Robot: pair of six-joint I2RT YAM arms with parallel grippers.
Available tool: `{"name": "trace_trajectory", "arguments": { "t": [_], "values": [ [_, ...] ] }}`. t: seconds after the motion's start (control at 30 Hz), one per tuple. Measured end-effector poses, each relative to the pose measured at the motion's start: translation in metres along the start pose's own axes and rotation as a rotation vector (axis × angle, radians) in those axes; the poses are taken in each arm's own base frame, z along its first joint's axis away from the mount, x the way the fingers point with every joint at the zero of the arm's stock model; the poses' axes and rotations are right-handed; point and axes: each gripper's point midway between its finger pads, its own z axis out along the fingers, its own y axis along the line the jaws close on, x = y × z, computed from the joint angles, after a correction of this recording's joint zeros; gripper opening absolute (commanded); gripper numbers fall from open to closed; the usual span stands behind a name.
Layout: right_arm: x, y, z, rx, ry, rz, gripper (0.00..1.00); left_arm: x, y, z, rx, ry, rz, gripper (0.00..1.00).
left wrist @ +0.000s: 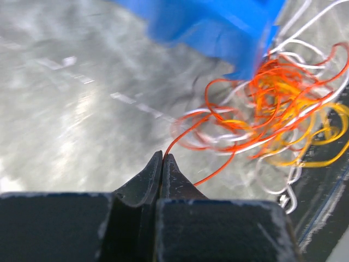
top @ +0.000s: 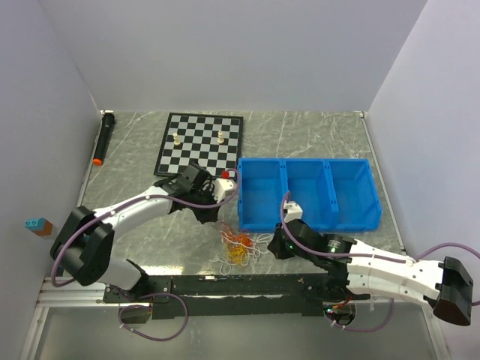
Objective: Untangle the cables
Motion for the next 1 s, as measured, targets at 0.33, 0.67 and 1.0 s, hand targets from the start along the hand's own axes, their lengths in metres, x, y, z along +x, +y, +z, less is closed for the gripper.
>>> {"name": "trace_trajectory", "arguments": {
  "t": [0.33, 0.67, 1.0],
  "values": [
    [0.009, -0.015, -0.016, 0.073, 0.029, -0.029, 0.00, 0.003, 0.060, -0.045, -0.221, -0.029, -0.046, 0.01],
    [-0.073, 0.045, -0.096, -0.103, -0.194, -0.046, 0.00, 0.024, 0.130, -0.085, -0.490, -0.008, -0.152, 0.01],
    [-0.103, 0.065, -0.108, -0.153, -0.302, -0.083, 0.64, 0.052, 0.126, -0.078, -0.476, 0.057, -0.170, 0.01]
  ]
}}
